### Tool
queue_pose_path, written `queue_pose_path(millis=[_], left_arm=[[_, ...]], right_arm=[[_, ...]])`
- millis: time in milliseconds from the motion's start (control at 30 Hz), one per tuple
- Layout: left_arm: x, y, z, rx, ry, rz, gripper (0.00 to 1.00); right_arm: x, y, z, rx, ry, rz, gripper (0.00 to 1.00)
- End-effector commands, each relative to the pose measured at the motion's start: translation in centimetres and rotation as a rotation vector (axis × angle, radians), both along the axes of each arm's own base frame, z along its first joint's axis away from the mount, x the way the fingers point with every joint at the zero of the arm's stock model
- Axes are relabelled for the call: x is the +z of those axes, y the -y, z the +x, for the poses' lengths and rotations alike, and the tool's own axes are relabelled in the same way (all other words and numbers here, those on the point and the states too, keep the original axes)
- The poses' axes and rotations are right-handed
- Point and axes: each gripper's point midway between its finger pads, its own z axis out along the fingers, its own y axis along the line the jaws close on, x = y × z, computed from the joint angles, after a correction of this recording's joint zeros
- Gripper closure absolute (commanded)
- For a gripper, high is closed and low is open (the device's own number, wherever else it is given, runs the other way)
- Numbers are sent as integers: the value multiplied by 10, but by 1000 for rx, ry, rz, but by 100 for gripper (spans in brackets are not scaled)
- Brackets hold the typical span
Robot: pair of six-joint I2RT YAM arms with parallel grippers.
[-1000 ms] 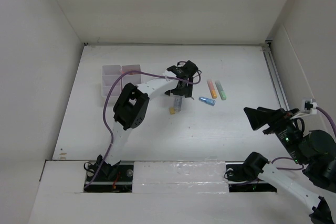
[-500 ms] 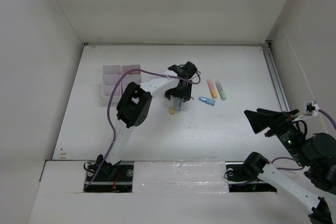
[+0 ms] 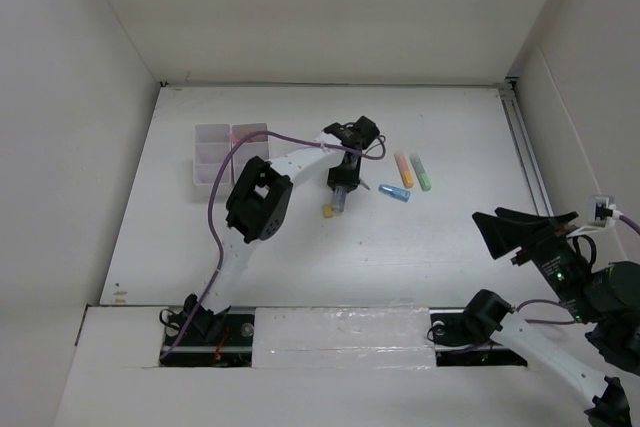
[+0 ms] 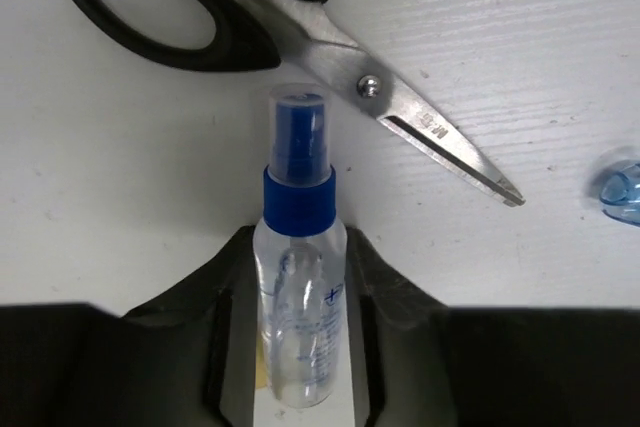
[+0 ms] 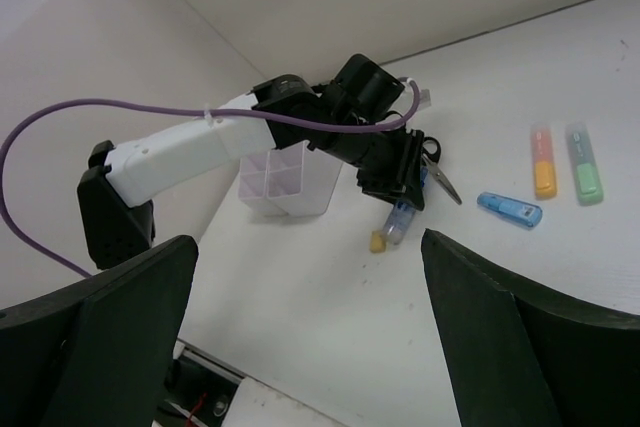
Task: Sort the stationery into containers
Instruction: Grab a piece of stationery with the left arm, then place the stationery into the container
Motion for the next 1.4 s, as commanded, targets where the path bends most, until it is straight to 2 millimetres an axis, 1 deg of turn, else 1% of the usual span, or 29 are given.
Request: queue_pose_path(millis=[0, 33, 67, 133, 233, 267, 300, 367, 400, 500, 533, 567, 633, 667, 700, 733, 767, 800, 833, 867, 900, 933, 967, 1033, 1100, 1133, 1267, 1333, 1367], left_arm=[[-24, -22, -17, -3, -79, 93, 82], [-24, -22, -17, -3, -79, 93, 94], [-28, -23, -18, -3, -86, 99, 100], [-28, -24, -17, 9, -79, 104, 100], [2, -24, -3, 34, 9, 90, 100], [16, -20, 0, 36, 35, 66, 100], [45, -18, 7, 42, 91, 29, 100], [79, -12, 16, 49, 162, -24, 100], [108, -14, 21, 50, 210, -62, 100], [160, -18, 32, 51, 304, -145, 100], [192, -27, 36, 74, 364, -193, 100], [211, -37, 46, 122, 428, -204, 100], [229, -58, 53, 185, 500, -218, 100], [261, -75, 60, 246, 592, -268, 100], [274, -97, 66, 353, 663, -249, 100], [269, -114, 64, 415, 688, -220, 100], [294, -135, 61, 484, 763, -253, 100], [310, -146, 67, 546, 844, -287, 100], [301, -155, 65, 590, 851, -293, 100], [307, -165, 64, 630, 890, -308, 100], [336, -175, 59, 680, 981, -376, 100], [343, -197, 55, 765, 1058, -325, 100], [331, -210, 50, 812, 1074, -284, 100], [353, -237, 47, 904, 1185, -318, 100], [342, -254, 49, 943, 1209, -285, 100], [348, -272, 51, 995, 1255, -280, 100], [335, -320, 59, 1110, 1297, -189, 100], [330, -333, 58, 1153, 1319, -163, 100], [337, -337, 60, 1161, 1345, -171, 100]], right_arm=[[18, 8, -8, 4, 55, 30, 0], [18, 8, -8, 4, 55, 30, 0], [18, 8, -8, 4, 55, 30, 0], [18, 8, -8, 4, 55, 30, 0], [18, 8, -8, 4, 55, 30, 0], [20, 8, -7, 3, 58, 21, 0], [17, 8, -7, 3, 50, 14, 0], [18, 8, -7, 4, 46, 9, 0], [22, 9, -9, 3, 52, 16, 0], [22, 9, -9, 3, 52, 16, 0], [18, 8, -7, 3, 42, -7, 0], [21, 9, -8, 3, 49, 0, 0], [21, 9, -8, 3, 49, 0, 0], [21, 11, -7, -6, 48, 0, 0], [21, 11, -7, -7, 51, -8, 0], [22, 9, -5, -8, 52, -8, 0], [22, 9, -5, -8, 52, -8, 0], [26, 6, -4, 0, 70, -5, 0], [24, 2, -3, 11, 69, -8, 0], [23, 1, -2, 11, 62, -15, 0], [25, -2, 1, 11, 63, -14, 0], [24, -6, 1, 26, 66, -14, 0], [22, -10, 2, 39, 58, -24, 0], [23, -14, 4, 47, 60, -35, 0], [22, -17, 4, 59, 62, -36, 0], [21, -18, 5, 59, 65, -33, 0], [26, -26, 3, 98, 92, -27, 0], [26, -26, 3, 98, 92, -27, 0], [26, -26, 3, 98, 92, -27, 0]])
